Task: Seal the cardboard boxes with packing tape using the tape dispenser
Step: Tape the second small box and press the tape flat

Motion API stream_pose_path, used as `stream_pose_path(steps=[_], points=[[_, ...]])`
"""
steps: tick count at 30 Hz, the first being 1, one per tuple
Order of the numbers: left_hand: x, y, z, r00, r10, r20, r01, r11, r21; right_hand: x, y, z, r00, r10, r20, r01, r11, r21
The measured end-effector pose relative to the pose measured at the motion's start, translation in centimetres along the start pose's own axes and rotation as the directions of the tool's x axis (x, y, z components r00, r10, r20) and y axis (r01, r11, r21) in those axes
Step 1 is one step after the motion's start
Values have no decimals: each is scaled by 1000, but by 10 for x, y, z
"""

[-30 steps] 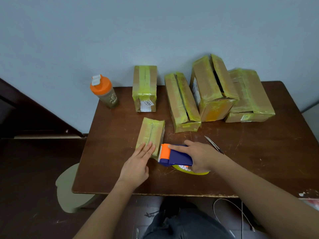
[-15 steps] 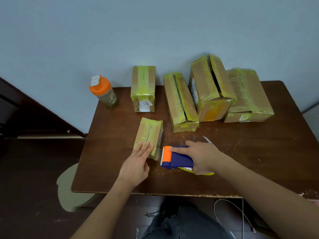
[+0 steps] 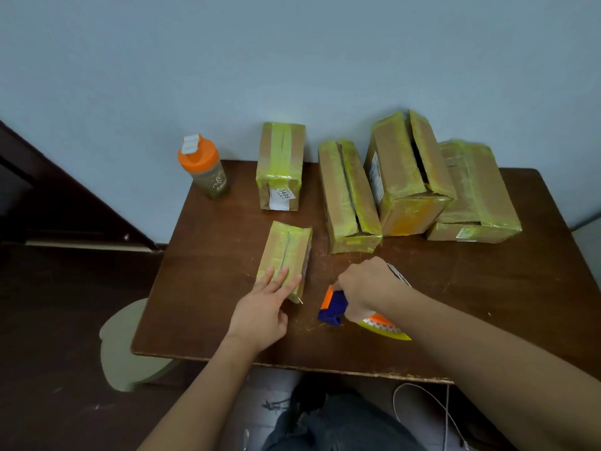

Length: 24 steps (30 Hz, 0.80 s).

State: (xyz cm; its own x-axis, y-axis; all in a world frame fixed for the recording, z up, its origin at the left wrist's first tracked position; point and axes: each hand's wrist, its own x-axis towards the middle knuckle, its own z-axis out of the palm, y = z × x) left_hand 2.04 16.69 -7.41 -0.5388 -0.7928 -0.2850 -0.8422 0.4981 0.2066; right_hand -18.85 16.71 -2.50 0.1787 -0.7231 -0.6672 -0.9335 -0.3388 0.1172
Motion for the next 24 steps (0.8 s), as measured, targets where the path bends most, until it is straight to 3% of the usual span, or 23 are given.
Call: stream_pose_path(steps=[5, 7, 10, 13, 16, 18, 20, 22, 24], points=[[2, 2, -8, 1000, -28, -11, 28, 999, -42, 3, -8, 15, 995, 62, 80, -60, 998, -30], [3, 0, -7, 993, -77, -92, 61, 983, -171, 2, -9, 24, 991, 82, 105, -80, 996, -26], [4, -9, -7, 947, -225, -231, 91, 874, -478, 1, -10, 37, 986, 124, 109, -123, 992, -7], [6, -21, -7, 890, -327, -318, 89, 808, -583, 2, -8, 49, 982, 151, 112, -152, 988, 3], [7, -27, -5, 849, -432, -304, 145, 744, -652, -4, -12, 46, 990, 137, 34, -139, 986, 91], [5, -27, -4, 824, -501, -264, 193, 687, -701, -5, -23, 38, 981, 128, -143, -77, 946, 315], [3, -26, -2, 806, -559, -195, 235, 604, -762, -3, -39, 29, 942, 183, -280, 27, 793, 608], [1, -24, 0, 799, -587, -127, 259, 528, -809, -1, -54, 21, 928, 257, -269, 96, 533, 841], [0, -23, 3, 814, -576, -80, 268, 494, -827, 0, -66, 16, 935, 285, -210, 135, 263, 955]])
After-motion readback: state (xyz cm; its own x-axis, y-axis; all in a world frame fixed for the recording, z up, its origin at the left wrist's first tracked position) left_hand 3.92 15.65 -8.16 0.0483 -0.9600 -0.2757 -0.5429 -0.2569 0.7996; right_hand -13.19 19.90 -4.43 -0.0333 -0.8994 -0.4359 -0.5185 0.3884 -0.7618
